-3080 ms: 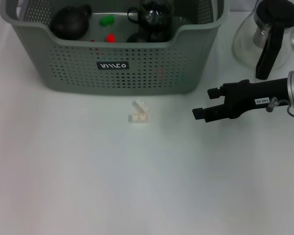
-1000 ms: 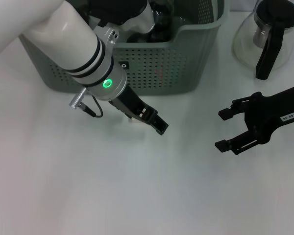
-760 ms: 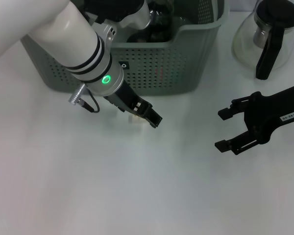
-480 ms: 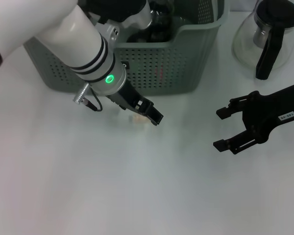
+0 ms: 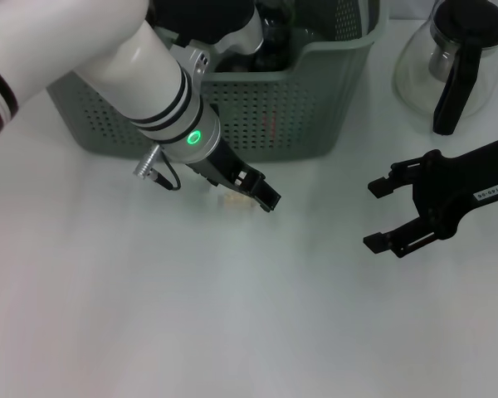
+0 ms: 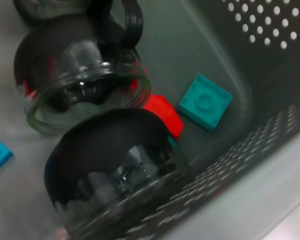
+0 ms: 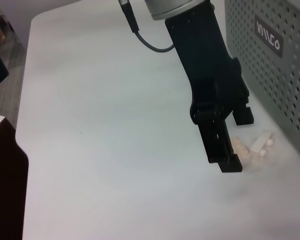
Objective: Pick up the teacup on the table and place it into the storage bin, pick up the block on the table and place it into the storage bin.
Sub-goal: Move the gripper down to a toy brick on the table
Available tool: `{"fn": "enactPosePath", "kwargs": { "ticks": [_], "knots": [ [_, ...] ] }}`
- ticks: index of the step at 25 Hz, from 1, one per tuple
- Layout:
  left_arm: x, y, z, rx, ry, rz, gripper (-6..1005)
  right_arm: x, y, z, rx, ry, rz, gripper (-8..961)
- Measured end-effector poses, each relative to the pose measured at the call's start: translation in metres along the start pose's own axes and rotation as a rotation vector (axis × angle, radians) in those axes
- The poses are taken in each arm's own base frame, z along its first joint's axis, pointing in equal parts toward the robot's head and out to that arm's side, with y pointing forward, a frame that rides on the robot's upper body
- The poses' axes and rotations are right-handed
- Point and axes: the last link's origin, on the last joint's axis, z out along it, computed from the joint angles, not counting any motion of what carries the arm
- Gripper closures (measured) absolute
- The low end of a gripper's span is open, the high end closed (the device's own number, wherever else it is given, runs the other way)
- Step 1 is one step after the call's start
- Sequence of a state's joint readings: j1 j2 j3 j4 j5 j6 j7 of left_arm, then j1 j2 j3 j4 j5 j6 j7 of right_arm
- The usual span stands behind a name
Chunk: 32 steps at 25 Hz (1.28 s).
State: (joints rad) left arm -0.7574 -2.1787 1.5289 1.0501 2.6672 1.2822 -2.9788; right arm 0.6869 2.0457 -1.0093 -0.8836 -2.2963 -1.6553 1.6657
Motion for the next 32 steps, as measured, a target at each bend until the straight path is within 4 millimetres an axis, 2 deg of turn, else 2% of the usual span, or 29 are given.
{"fn": "enactPosePath", "kwargs": {
  "ticks": [32],
  "knots": [
    [-0.002, 0.002, 0.013, 0.043, -0.012, 0.055, 71, -0.001, -0.004, -0.001, 0.026, -0.007, 0.004, 12]
  ]
}}
